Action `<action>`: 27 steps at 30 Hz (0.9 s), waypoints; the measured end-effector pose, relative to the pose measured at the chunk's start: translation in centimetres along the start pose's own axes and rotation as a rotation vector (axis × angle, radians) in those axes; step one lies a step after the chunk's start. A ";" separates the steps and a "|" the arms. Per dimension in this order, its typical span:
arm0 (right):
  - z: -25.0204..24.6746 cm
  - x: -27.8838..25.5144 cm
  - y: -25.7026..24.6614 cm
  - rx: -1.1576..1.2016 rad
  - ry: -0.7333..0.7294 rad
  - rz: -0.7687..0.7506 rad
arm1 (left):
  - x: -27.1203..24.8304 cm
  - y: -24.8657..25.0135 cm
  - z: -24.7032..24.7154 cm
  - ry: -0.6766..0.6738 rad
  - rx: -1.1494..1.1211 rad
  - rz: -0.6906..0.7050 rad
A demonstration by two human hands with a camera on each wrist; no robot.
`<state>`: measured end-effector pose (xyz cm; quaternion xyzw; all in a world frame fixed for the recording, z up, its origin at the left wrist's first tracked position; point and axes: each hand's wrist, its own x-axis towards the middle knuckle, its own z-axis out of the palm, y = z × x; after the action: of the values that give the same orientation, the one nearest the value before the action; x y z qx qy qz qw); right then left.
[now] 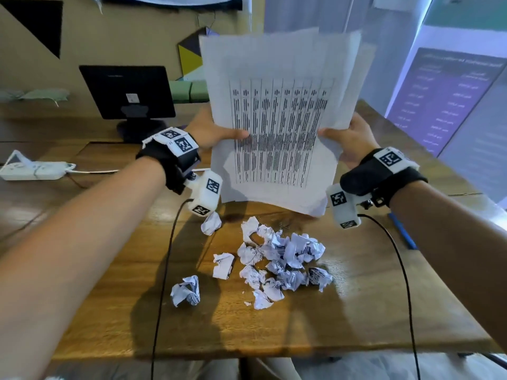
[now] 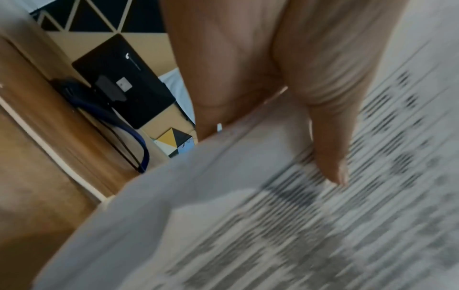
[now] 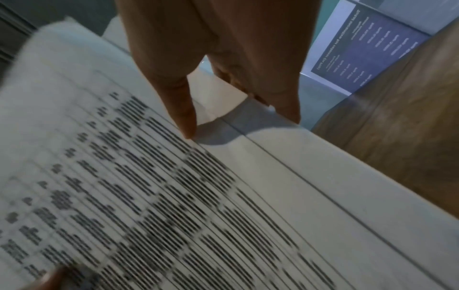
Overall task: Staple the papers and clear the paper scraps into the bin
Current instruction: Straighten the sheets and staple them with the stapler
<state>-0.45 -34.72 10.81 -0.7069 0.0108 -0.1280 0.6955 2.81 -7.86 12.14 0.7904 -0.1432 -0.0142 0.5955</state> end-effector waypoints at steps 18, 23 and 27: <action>2.0 2.2 0.2 0.085 0.081 0.102 | 2.0 -1.1 1.6 0.066 0.031 0.005; 2.2 2.3 0.2 0.010 0.083 0.090 | 2.4 -1.2 1.4 0.116 0.076 0.023; 1.8 2.7 0.2 -0.051 0.046 0.069 | 3.2 -0.9 0.5 0.133 0.205 0.072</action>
<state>2.54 -33.46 11.07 -0.7205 0.0543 -0.1196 0.6809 5.98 -8.87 11.67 0.8407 -0.1323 0.0742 0.5198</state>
